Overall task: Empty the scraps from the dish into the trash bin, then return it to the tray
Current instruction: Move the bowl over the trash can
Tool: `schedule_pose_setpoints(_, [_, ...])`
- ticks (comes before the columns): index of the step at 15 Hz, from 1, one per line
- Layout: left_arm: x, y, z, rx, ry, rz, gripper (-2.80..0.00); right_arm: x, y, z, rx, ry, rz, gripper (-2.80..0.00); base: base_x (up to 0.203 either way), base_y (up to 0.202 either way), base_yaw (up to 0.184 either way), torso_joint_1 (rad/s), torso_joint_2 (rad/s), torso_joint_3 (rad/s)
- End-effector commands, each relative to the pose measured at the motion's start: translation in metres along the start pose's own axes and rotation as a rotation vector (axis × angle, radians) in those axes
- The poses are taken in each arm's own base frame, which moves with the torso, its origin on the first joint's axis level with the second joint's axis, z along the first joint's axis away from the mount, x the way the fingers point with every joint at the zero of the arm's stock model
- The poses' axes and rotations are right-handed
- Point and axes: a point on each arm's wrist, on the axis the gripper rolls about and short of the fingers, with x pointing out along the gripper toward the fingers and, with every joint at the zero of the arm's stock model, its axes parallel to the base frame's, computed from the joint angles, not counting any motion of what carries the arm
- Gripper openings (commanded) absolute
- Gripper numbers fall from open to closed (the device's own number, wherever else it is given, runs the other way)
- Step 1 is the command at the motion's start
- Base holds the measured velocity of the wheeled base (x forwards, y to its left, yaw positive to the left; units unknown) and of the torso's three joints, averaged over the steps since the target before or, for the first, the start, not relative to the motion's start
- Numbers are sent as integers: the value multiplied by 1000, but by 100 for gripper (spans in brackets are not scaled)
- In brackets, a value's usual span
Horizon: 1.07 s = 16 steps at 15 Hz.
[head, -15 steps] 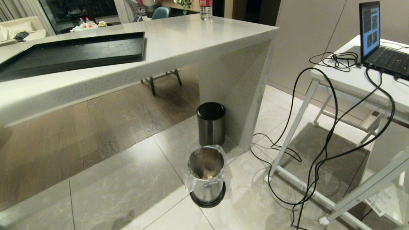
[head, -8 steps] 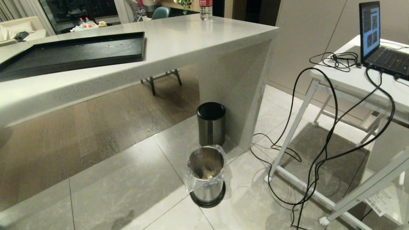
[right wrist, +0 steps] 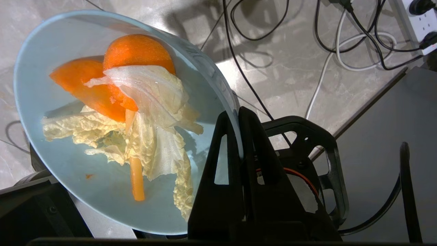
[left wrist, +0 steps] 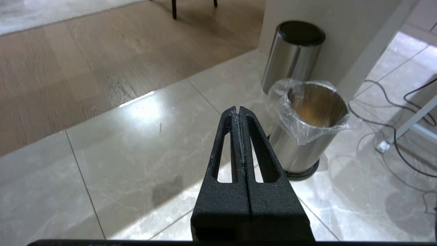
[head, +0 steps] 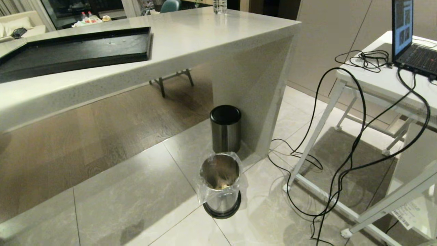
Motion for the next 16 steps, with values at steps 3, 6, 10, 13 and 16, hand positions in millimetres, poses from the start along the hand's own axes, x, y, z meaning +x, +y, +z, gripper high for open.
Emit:
schedule_pose_setpoints(3, [0, 0, 0, -2, 0, 0, -280, 0, 0, 0, 2, 4, -3, -280, 0, 0, 0, 6, 1, -192])
schedule_pose_setpoints(6, [0, 0, 0, -2, 0, 0, -280, 1, 0, -1, 2, 6, -4, -280, 0, 0, 0, 3, 4, -194])
schedule_pose_setpoints(10, [0, 0, 0, -2, 0, 0, -280, 1, -1, -1, -1, 9, -6, -280, 0, 0, 0, 5, 1, -197])
schedule_pose_setpoints(13, [0, 0, 0, -2, 0, 0, -280, 1, 0, -1, -1, 4, -5, -280, 0, 0, 0, 4, 2, -202])
schedule_pose_setpoints(16, [0, 0, 0, -2, 0, 0, -280, 1, 0, -1, -1, 6, -6, -280, 0, 0, 0, 6, 4, -196])
